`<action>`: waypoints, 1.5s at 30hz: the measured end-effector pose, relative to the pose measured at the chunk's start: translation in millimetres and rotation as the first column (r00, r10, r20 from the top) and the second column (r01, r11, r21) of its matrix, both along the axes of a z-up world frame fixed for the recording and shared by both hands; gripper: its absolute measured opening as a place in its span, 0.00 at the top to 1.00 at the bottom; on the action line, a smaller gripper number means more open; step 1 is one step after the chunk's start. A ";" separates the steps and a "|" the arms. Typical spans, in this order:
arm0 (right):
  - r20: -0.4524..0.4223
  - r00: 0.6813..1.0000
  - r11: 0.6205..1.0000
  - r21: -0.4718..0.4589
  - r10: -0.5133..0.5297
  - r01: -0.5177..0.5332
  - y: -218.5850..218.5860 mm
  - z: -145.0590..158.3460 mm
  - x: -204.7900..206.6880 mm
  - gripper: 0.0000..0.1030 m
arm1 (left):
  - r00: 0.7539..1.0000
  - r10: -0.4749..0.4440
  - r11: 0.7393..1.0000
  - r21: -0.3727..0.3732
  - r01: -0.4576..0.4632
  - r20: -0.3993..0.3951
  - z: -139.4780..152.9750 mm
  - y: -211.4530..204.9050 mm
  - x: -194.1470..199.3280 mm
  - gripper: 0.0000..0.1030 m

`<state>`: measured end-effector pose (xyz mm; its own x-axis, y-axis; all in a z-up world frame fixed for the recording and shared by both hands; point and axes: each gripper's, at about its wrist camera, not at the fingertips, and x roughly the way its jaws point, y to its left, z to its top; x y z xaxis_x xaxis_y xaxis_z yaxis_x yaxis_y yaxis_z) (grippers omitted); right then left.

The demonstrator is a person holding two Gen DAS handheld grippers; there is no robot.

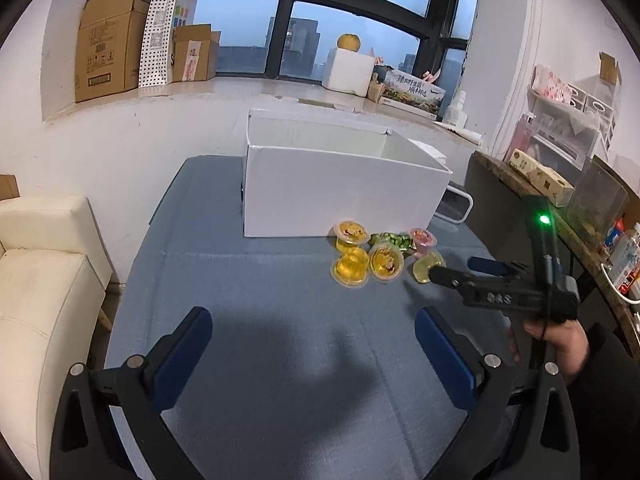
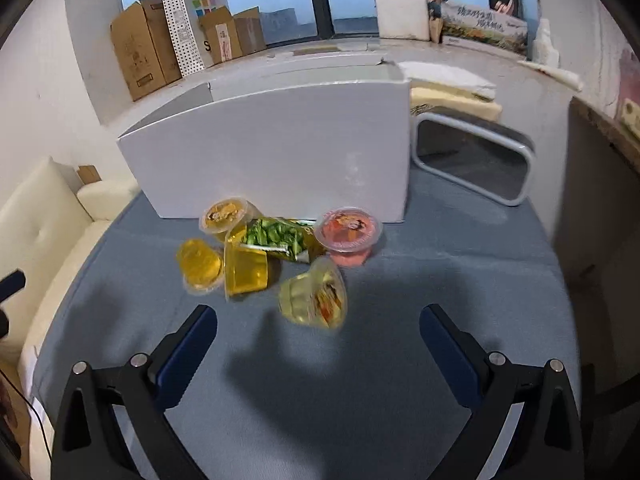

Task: Organize snacks
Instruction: 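Grasp a yellow jelly cup with the right gripper, then grasp an orange jelly cup with the left gripper while the right carries its cup into the box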

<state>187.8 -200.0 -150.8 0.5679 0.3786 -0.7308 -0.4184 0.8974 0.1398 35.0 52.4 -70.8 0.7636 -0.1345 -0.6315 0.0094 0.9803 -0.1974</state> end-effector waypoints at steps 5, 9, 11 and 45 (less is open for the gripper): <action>-0.034 0.999 1.000 -0.027 0.004 -0.005 8.3 -14.5 13.9 0.18 | 1.000 -0.009 1.000 0.003 0.009 -0.008 -5.8 -3.4 0.5 0.00; -0.019 1.000 0.992 -0.125 0.015 -0.018 19.3 -20.9 15.3 0.58 | 1.000 -0.021 1.000 0.020 0.022 -0.023 -10.7 -11.7 7.8 0.00; -0.029 0.999 0.994 -0.103 0.027 -0.030 17.8 -19.8 13.4 0.59 | 0.998 -0.059 0.997 0.047 0.060 -0.006 -11.8 -20.1 15.5 0.00; 0.071 0.992 0.991 0.085 0.101 -0.107 -32.2 33.4 -65.3 0.69 | 0.968 -0.128 0.983 0.103 0.152 -0.215 -70.6 -57.0 163.6 0.61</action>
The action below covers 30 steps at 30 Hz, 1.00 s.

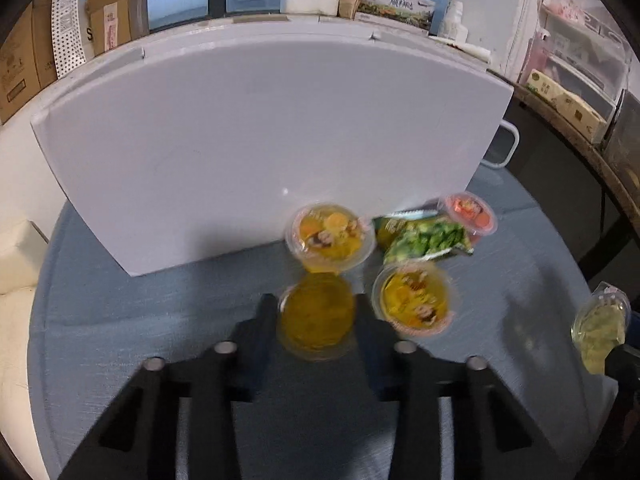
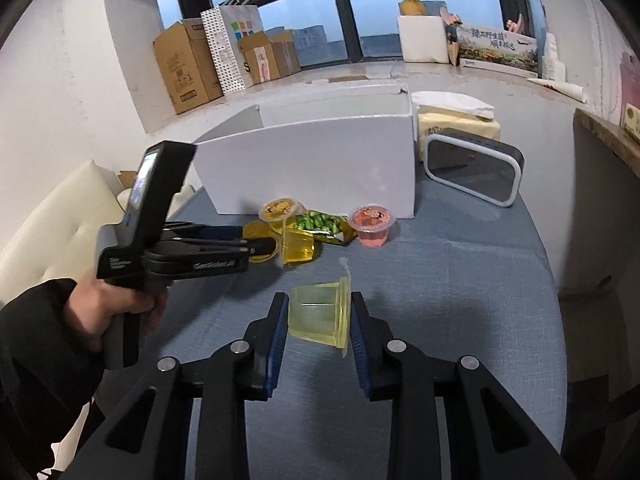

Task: Organize snacks
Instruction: 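Grasp an orange jelly cup with the left gripper while the right carries its cup into the box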

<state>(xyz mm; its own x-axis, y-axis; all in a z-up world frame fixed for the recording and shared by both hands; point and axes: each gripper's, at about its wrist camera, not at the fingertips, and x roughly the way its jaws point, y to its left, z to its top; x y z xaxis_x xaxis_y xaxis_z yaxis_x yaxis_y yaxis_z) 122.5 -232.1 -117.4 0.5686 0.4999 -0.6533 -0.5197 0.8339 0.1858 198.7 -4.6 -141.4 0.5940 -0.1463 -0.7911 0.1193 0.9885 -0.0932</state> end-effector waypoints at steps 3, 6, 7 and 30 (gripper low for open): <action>0.005 1.000 1.000 0.007 -0.003 0.003 -0.8 3.6 1.1 0.69 | 0.999 -0.015 1.000 0.003 0.015 0.033 8.7 -1.7 -9.8 0.61; 0.009 1.000 1.000 0.014 -0.004 0.004 -0.6 5.6 0.9 0.69 | 0.998 -0.014 0.999 -0.038 0.016 0.069 19.2 3.8 -24.2 0.61; 0.008 1.000 1.000 0.021 -0.003 0.002 -0.7 5.8 0.5 0.69 | 0.996 -0.013 0.999 -0.050 0.018 0.087 25.7 6.5 -32.3 0.61; 0.115 0.993 0.997 0.073 0.019 -0.027 60.7 104.0 126.4 0.69 | 0.949 0.060 0.996 -0.088 -0.035 0.309 157.6 58.9 10.2 0.61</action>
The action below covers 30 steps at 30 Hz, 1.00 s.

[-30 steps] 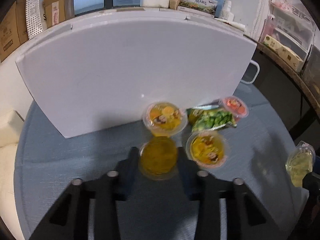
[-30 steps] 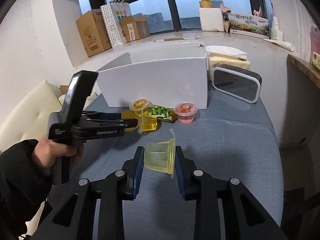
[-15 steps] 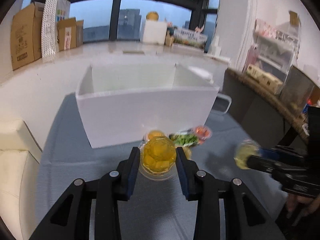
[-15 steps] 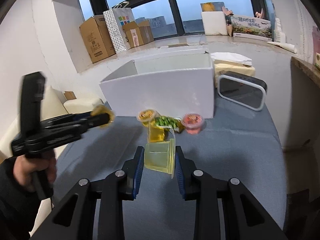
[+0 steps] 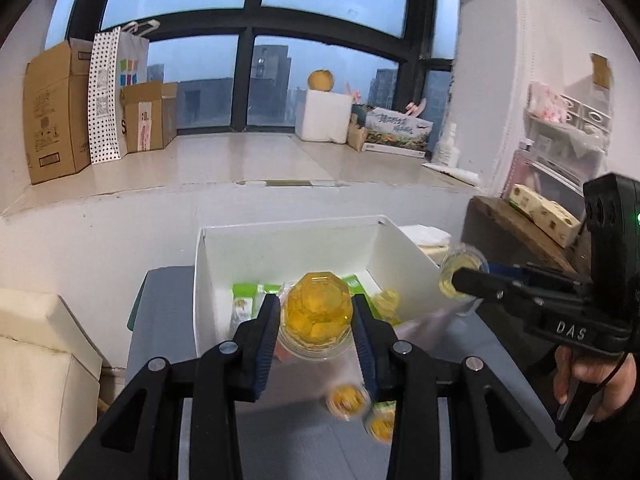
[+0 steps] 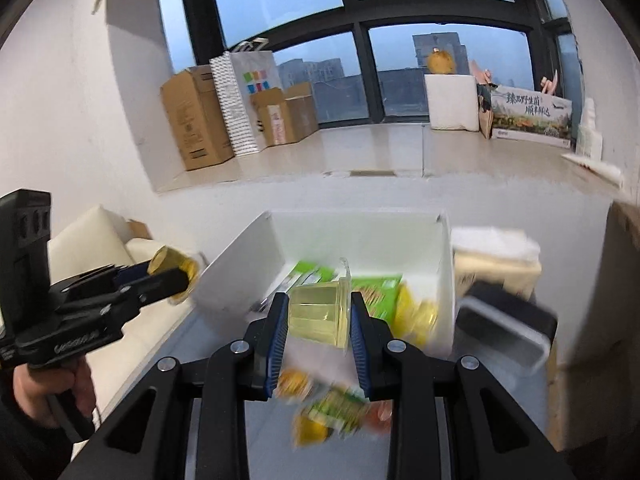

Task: Organize snacks
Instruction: 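Grasp an orange jelly cup with the left gripper while the right carries its cup into the box, then grasp the red-lidded jelly cup with the right gripper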

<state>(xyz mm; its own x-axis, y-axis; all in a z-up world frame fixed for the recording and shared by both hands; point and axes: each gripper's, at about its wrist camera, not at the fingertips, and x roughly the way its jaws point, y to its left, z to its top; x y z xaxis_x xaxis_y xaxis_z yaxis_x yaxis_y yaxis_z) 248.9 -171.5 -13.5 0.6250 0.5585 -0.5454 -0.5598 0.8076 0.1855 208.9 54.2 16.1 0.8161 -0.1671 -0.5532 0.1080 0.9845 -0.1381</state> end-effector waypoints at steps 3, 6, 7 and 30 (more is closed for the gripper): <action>-0.014 1.000 1.000 -0.025 -0.009 0.009 9.4 1.0 27.9 0.69 | 0.999 0.006 0.999 0.042 -0.005 -0.035 -8.5 0.5 29.9 0.61; -0.033 0.999 0.999 -0.052 -0.014 0.012 16.9 -3.2 49.8 0.69 | 0.997 0.035 0.996 0.080 -0.030 -0.070 -19.9 0.5 52.3 0.60; -0.033 0.999 0.997 -0.066 -0.030 0.028 17.7 -6.0 54.8 0.68 | 0.996 0.042 0.996 0.082 -0.036 -0.077 -23.8 0.3 53.8 0.53; -0.099 0.994 0.996 0.069 -0.049 0.056 -69.1 -45.6 -60.9 0.00 | 0.999 0.014 1.000 0.016 -0.013 -0.041 -28.9 -17.2 -69.8 0.00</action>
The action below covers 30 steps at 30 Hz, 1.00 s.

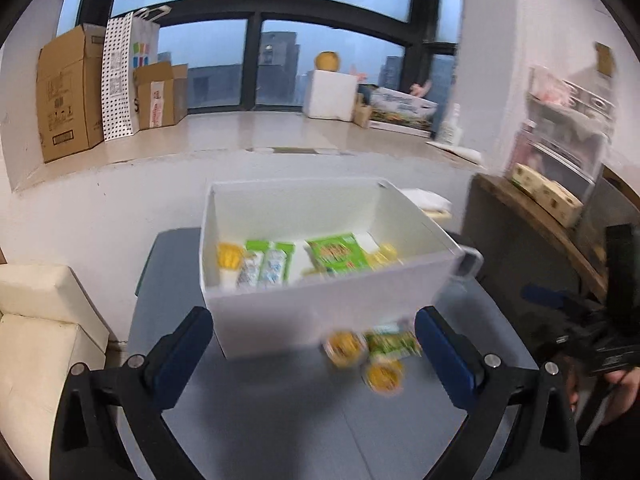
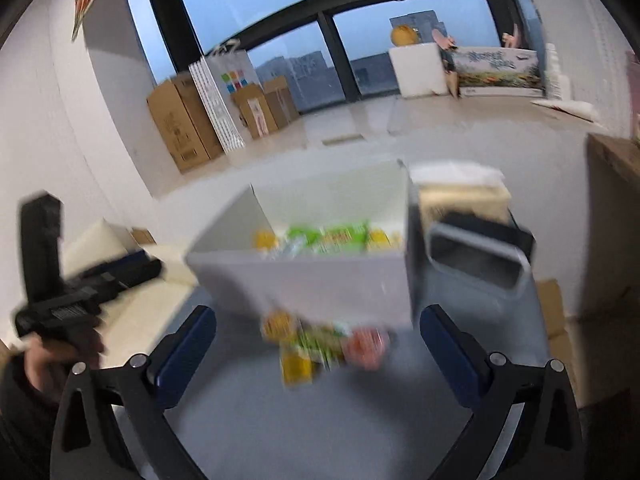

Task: Organize snacks
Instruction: 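Grasp the red-lidded jelly cup with the right gripper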

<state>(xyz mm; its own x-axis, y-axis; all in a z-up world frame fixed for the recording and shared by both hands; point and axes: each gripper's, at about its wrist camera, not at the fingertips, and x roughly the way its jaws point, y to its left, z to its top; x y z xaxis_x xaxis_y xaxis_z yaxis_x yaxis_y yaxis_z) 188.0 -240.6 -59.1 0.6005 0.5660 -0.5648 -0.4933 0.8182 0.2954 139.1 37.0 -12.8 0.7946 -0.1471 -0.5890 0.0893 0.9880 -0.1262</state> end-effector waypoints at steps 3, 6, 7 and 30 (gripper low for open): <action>-0.024 1.000 1.000 -0.018 -0.011 0.011 -6.9 -24.9 -25.1 0.00 | 1.000 -0.017 0.999 -0.028 0.017 -0.007 -10.8 -8.6 -32.3 0.00; -0.046 0.998 0.999 -0.014 -0.031 0.030 -11.1 -44.2 -37.5 0.00 | 1.000 -0.026 0.997 -0.079 0.025 -0.012 -17.9 -14.0 -57.9 0.00; -0.059 0.998 0.999 -0.010 -0.035 0.034 -11.8 -49.7 -38.1 0.00 | 1.000 -0.026 0.996 -0.088 0.025 -0.013 -20.1 -16.3 -66.9 0.00; -0.260 0.936 0.968 0.014 -0.239 0.251 32.0 -93.3 72.5 0.16 | 0.996 -0.008 0.997 -0.081 0.000 -0.091 -68.6 -25.9 -68.0 0.00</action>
<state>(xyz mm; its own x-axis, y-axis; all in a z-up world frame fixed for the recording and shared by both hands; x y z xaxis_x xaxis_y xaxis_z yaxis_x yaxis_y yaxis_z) 260.5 -208.5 -152.4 0.5638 0.4483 -0.6936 -0.1829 0.8868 0.4245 71.1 11.1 -81.4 0.7372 -0.2004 -0.6453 0.0777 0.9738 -0.2137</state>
